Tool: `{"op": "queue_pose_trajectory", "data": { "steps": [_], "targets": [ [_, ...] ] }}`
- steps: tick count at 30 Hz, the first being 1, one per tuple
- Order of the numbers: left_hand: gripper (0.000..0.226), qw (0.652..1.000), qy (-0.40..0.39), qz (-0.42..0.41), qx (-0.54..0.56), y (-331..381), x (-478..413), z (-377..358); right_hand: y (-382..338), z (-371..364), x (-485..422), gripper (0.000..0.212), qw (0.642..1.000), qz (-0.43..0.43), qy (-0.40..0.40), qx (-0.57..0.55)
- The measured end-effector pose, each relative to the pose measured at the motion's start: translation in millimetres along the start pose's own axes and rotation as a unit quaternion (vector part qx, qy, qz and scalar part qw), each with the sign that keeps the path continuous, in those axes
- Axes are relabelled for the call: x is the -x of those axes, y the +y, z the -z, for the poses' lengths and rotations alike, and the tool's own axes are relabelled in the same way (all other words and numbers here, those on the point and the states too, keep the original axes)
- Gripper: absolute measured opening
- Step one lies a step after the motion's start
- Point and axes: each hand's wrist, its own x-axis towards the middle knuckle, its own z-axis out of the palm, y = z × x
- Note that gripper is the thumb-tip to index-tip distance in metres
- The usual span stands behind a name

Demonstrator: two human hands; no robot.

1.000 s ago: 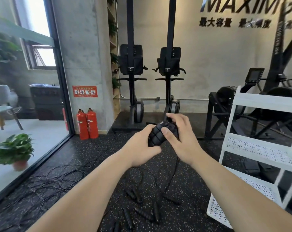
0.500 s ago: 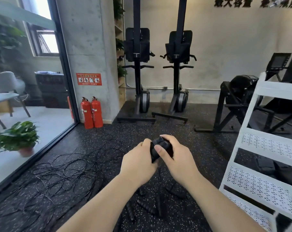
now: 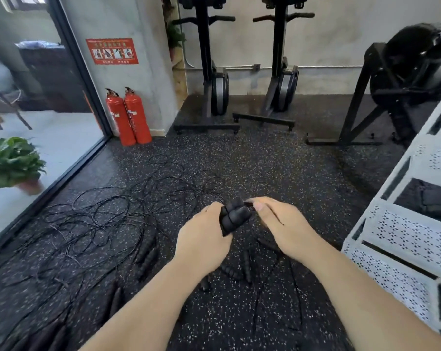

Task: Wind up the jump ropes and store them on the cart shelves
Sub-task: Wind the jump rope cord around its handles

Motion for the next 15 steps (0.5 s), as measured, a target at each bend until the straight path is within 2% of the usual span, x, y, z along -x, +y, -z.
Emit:
{"op": "queue_pose_trajectory", "data": {
  "steps": [5, 10, 12, 15],
  "targets": [
    [0.016, 0.991, -0.015, 0.079, 0.106, -18.3, -28.0, 3.3, 18.7, 19.6, -17.0, 0.027, 0.999, -0.019, 0.0, 0.034],
    [0.015, 0.954, 0.049, 0.147, 0.256, -30.4, -54.0, 12.3, 33.3, 43.5, -25.0, 0.025, 0.997, -0.031, 0.057, 0.045],
    [0.015, 0.921, 0.033, 0.164, 0.352, -23.7, -52.7, 7.9, 34.1, 37.9, -27.0, 0.027, 0.994, -0.041, 0.086, 0.046],
    [0.018, 0.851, -0.073, 0.145, 0.5, -4.2, -41.1, -3.5, 28.4, 13.0, -28.4, 0.03, 0.991, -0.048, 0.109, 0.067]
  ]
}}
